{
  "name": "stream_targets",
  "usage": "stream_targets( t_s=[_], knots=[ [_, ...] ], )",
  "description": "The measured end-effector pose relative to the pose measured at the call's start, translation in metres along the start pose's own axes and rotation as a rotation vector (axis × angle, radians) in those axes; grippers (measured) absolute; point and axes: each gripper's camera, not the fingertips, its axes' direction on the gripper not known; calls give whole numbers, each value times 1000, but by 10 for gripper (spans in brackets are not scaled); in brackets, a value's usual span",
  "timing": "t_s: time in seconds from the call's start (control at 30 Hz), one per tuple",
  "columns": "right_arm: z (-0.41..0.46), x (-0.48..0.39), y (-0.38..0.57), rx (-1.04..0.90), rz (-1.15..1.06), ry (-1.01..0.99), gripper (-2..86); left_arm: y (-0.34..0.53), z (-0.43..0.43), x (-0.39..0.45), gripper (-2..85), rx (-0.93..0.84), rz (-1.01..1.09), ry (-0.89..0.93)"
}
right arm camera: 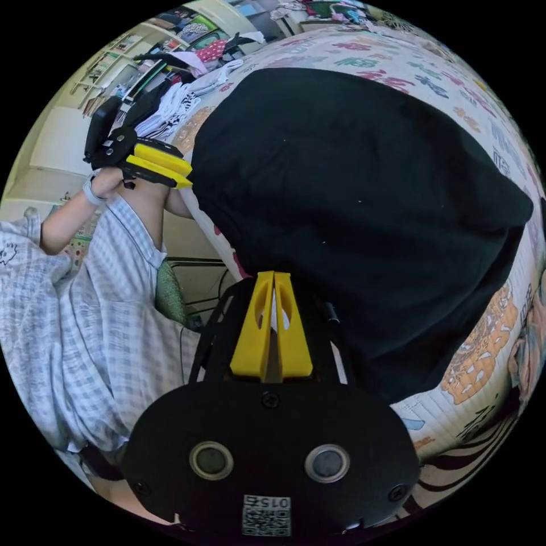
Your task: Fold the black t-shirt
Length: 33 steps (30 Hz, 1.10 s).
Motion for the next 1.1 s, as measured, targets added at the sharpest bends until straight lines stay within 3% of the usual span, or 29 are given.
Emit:
stream_targets(
  t_s=[0.17,0.3,0.43,0.63,0.83,0.97,1.1],
  knots=[
    [-17,-5,12,78,-66,40,8,-8,-18,-26,20,41,-7,97],
    [1,-25,10,-21,-159,93,120,-12,-22,-41,19,73,-9,126],
    [18,-33,11,-46,-182,281,78,-10,-20,-52,26,96,-25,134],
    [19,-23,21,-48,-149,239,56,-5,-12,-59,47,85,-25,74],
    [7,-13,39,5,-94,161,8,3,-16,-75,15,119,-44,57],
    [-28,-6,54,96,-42,115,2,9,-52,-98,6,230,-84,84],
    [-118,28,10,246,-63,258,3,-54,-130,-158,2,409,15,-67]
  ],
)
